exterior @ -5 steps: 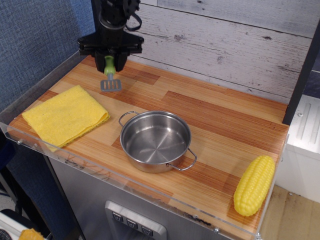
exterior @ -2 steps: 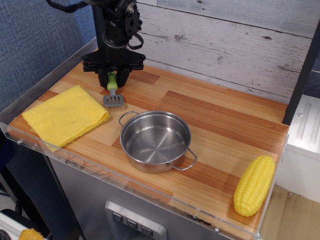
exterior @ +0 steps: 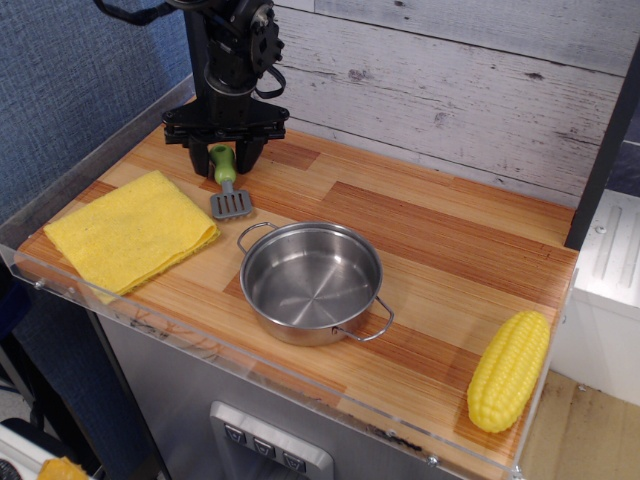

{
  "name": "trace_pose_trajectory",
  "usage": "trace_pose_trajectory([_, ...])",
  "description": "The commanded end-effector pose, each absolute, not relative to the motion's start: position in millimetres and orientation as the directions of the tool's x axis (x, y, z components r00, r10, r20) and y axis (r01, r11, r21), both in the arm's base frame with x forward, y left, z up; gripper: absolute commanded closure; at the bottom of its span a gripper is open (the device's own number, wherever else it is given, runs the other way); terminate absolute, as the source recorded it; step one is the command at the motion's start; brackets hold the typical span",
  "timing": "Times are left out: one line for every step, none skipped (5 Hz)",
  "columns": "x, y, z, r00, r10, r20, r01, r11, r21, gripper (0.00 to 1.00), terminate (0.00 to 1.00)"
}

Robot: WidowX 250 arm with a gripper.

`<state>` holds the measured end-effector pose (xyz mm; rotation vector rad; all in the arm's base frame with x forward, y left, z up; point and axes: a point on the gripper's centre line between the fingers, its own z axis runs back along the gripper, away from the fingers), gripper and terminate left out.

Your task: Place the spatula in between the pot and the napkin.

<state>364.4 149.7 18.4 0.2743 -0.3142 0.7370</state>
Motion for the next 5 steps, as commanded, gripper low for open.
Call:
trace_pose_trajectory([358.5,145.2,38.4,0.683,0.610,0.401,-0.701,0.703,0.124,0.00,0.00])
trace_pose_trajectory([357.9,144.0,47.1,0.672,0.612,0.417,-0.705,0.701,0.107,0.00,0.00])
trace_pose_trajectory([355.2,143.4,69.0,0.643,0.610,0.463,-0.713,0.697,0.074,0.00,0.00])
trace_pose_trajectory([351.2,139.2,101.6,0.599,0.601,0.529,-0.722,0.691,0.032,0.00,0.00])
trace_pose_trajectory([347.5,131.5,134.9,0.560,0.585,0.587,-0.721,0.693,-0.003,0.00,0.00])
